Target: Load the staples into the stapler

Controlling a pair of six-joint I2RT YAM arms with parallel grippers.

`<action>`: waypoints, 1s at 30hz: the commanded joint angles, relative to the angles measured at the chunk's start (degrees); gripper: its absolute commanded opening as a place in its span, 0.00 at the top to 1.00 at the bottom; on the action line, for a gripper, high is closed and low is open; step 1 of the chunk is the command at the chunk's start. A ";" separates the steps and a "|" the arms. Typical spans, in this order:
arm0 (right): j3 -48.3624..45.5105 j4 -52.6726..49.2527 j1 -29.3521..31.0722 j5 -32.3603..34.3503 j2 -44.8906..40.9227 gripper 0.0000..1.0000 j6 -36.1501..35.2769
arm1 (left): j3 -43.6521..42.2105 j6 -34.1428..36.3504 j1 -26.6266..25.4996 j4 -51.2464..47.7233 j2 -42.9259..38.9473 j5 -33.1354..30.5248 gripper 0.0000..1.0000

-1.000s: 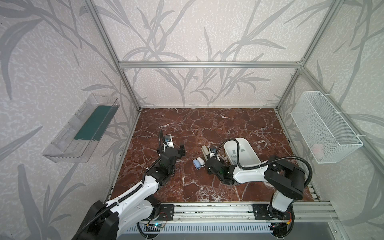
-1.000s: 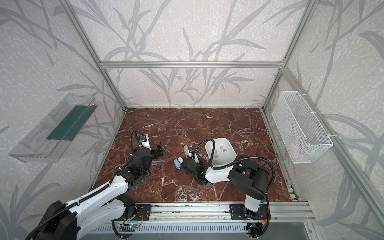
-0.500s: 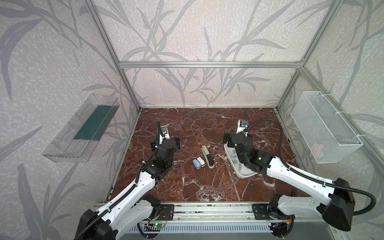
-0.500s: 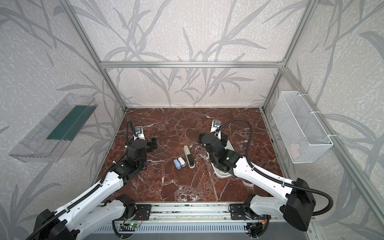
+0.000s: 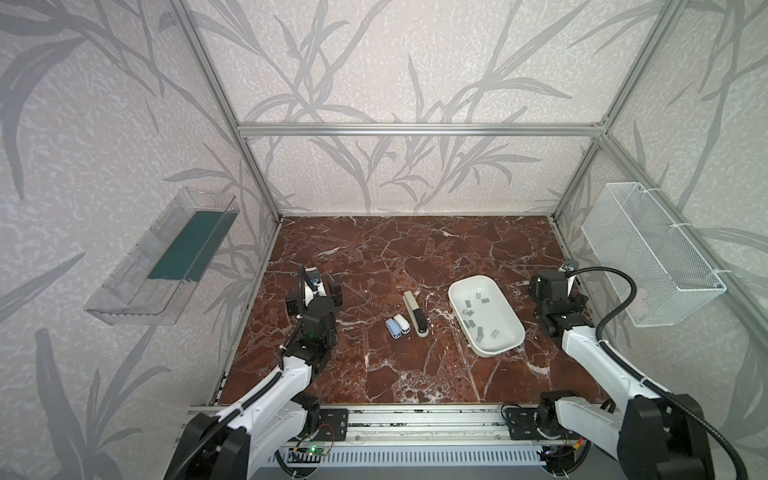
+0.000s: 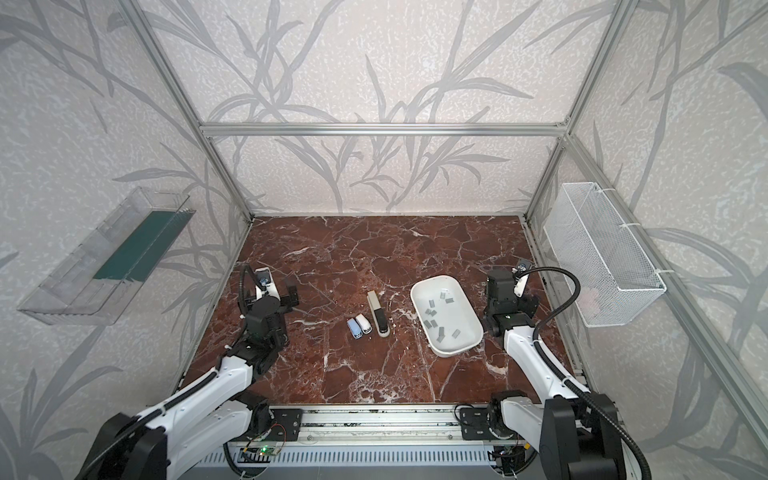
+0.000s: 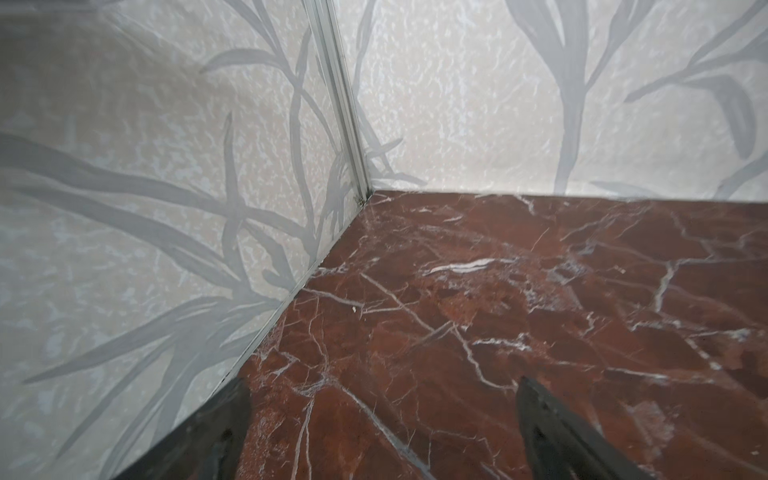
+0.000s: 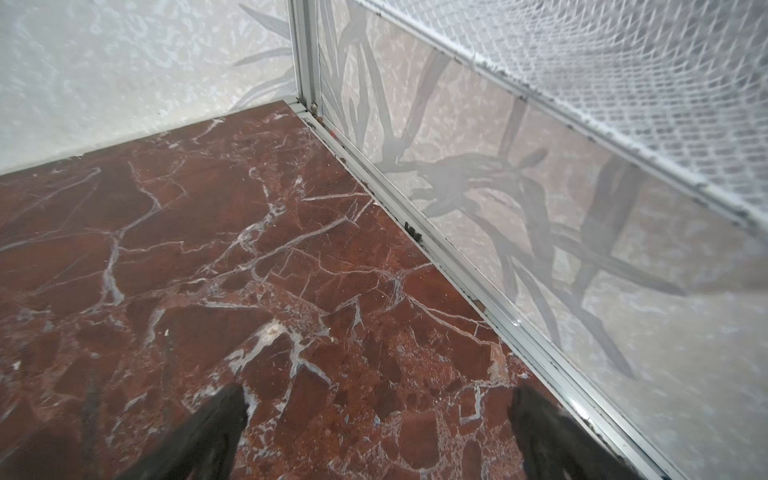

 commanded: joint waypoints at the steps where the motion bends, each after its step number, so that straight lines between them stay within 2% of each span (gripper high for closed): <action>1: -0.56 8.08 -1.40 1.03 6.46 0.01 -0.67 | -0.71 2.34 1.90 13.76 6.61 -1.01 0.00; 4: -1.71 14.87 -3.19 0.49 14.08 0.01 -0.85 | -0.33 1.03 2.78 17.82 12.08 -0.14 0.00; 7: 0.29 15.16 -4.73 -10.39 15.81 0.01 -3.34 | -2.26 0.30 4.73 28.92 18.84 0.69 0.00; 9: 0.32 17.32 -4.97 -13.78 16.96 0.01 -3.45 | -1.73 0.91 5.90 34.39 23.97 -0.70 0.00; 11: -2.33 26.36 -6.05 -20.25 18.80 0.00 -5.12 | -1.57 2.64 6.13 39.14 27.90 -0.29 0.01; 14: 0.24 19.91 -6.05 -22.00 18.31 0.00 -5.42 | -2.40 4.12 7.00 48.13 33.93 4.02 0.00; 17: -0.75 23.09 -6.01 -23.75 18.50 0.00 -6.28 | -0.25 2.01 7.92 37.76 30.69 8.17 0.00; 22: -4.84 30.33 -6.57 -30.83 16.74 0.00 -9.10 | -0.92 -1.73 11.87 37.39 32.48 15.97 0.01; 24: -7.55 34.92 -6.67 -32.51 15.84 0.00 -9.66 | 0.07 -0.04 12.16 40.30 34.93 16.11 0.01; 27: -11.29 41.26 -6.67 -35.05 14.45 0.01 -11.32 | 2.15 -2.26 12.89 31.84 32.39 16.83 0.01; 30: -16.92 50.92 -6.67 -34.69 13.75 0.01 -11.29 | 2.41 -1.70 12.93 33.19 33.37 16.51 0.01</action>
